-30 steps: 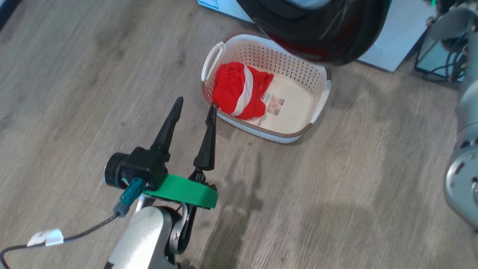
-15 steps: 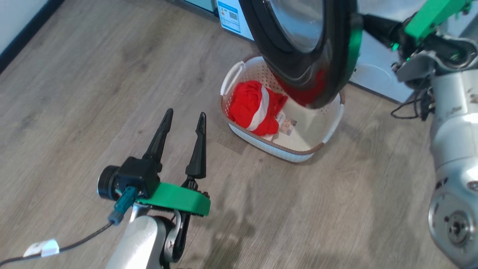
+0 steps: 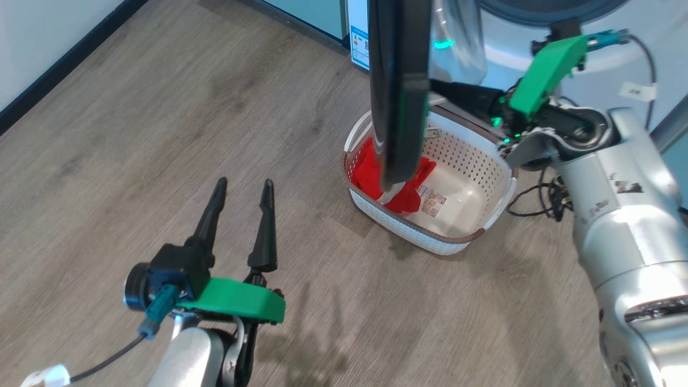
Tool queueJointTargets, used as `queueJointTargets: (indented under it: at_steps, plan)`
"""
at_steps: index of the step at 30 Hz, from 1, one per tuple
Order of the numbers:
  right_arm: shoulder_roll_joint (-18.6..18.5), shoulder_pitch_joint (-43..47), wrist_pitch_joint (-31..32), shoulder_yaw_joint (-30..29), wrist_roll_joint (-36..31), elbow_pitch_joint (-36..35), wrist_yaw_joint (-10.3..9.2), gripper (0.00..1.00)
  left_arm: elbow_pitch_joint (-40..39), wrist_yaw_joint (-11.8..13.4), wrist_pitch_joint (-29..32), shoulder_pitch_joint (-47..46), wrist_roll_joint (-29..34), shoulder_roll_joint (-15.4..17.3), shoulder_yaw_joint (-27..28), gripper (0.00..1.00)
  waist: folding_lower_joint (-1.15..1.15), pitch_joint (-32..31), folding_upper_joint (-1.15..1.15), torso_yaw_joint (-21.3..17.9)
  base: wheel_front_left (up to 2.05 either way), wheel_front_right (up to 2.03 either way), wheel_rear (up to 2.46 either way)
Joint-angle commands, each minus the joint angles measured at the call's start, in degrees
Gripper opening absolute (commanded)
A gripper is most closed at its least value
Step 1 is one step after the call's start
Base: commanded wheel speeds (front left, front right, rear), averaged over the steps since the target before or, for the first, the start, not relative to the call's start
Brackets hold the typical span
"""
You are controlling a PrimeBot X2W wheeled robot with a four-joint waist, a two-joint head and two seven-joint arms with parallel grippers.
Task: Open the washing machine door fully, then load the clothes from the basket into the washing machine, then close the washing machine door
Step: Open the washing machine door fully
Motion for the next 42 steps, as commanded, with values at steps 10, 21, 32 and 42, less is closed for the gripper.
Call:
queueJointTargets:
  at_steps: [10,21,32,42]
  plan:
    - [1.5,-1.6,-6.4,15.3,12.7,-2.6,0.47,0.0,-3.6,0.8,-0.5,0.9,0.7,0.5,4.3,1.0,0.0,-0.4,0.0,0.2,0.0,0.0,0.0]
    - [1.5,-2.2,-13.2,21.7,16.6,-2.3,0.47,0.0,-3.0,0.5,-0.5,1.7,1.2,0.5,6.0,1.0,0.0,-2.3,0.0,-0.9,0.0,0.0,0.0]
    - [-8.8,9.1,-36.2,29.9,-7.1,-23.7,0.47,0.0,-1.3,-1.4,-0.5,0.1,0.1,0.5,9.2,1.0,0.0,-3.5,0.0,-2.9,0.0,0.0,0.0]
    - [-6.6,27.0,-55.4,19.2,-31.8,-31.1,0.47,0.0,-1.2,-2.8,-0.5,-0.4,0.8,0.5,12.7,1.0,0.0,-3.9,0.0,-7.7,0.0,0.0,0.0]
